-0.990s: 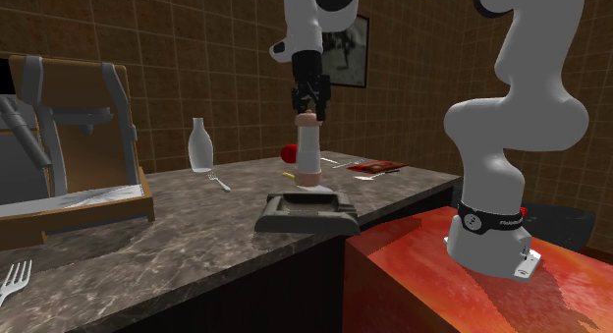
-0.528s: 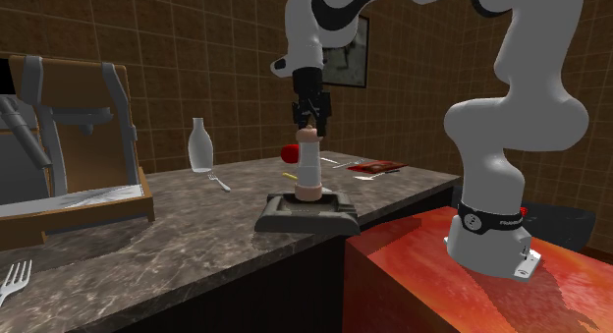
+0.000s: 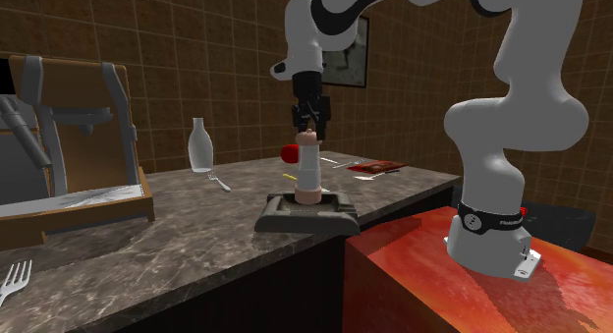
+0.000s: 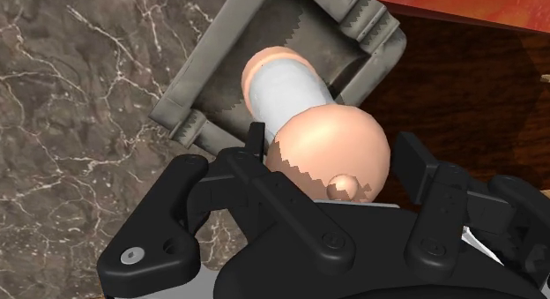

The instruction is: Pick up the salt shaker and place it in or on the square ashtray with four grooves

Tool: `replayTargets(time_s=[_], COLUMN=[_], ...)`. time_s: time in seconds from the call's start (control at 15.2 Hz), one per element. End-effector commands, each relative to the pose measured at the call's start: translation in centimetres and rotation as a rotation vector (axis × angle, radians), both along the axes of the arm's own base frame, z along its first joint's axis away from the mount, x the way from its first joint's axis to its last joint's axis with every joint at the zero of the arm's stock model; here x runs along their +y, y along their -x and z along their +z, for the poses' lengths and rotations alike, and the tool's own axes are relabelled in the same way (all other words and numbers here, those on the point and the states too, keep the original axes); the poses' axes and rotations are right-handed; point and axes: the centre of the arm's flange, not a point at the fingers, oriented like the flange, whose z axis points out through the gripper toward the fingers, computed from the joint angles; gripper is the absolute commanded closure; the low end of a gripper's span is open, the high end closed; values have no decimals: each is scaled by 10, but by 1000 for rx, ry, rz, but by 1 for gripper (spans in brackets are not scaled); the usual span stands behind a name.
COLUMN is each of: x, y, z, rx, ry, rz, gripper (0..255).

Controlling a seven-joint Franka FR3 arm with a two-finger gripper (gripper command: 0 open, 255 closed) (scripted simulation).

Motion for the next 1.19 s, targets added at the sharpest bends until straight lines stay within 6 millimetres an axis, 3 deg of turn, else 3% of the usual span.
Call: replayTargets(time_s=[0.0,0.33,0.59,1.12], x=[0,0,-8,-8], y=[0,0,-1,-1], z=[0,0,49,49], rx=[0,0,0,0], ry=[0,0,0,0], rz=[0,0,0,0], gripper=[0,0,0,0])
